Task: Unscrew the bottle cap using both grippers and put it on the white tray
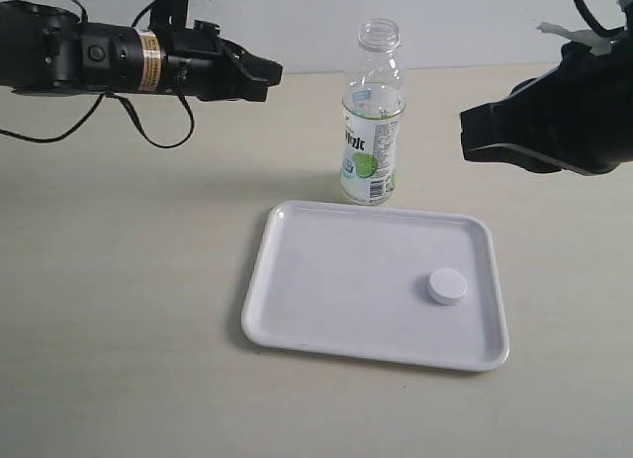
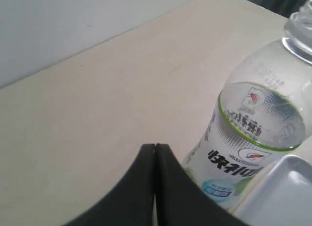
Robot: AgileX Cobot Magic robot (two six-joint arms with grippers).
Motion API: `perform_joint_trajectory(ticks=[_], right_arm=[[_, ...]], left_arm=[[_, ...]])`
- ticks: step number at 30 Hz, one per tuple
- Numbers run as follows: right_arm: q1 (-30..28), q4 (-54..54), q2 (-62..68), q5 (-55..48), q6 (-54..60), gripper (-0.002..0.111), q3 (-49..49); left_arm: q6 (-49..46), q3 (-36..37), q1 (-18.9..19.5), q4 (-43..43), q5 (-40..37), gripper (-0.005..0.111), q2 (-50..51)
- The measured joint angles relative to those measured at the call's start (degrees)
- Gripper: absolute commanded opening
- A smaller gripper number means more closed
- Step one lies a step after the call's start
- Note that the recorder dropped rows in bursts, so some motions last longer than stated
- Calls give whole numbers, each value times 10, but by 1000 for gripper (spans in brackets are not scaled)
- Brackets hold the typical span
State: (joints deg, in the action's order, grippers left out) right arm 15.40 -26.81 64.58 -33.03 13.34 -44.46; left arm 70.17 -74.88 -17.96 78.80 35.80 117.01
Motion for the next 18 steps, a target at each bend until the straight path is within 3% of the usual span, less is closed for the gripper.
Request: perform_joint_trajectory(ticks=[7,13,18], right_arm=[[0,0,0,0,0,0,0],[0,0,0,0,0,0,0],[0,0,0,3,0,0,0]], left_arm=[[-86,86,0,-143,-68,0,-95],[-213,173,0,-298,-148,0,-194],[-315,264,0,-418,-137,0,-276]])
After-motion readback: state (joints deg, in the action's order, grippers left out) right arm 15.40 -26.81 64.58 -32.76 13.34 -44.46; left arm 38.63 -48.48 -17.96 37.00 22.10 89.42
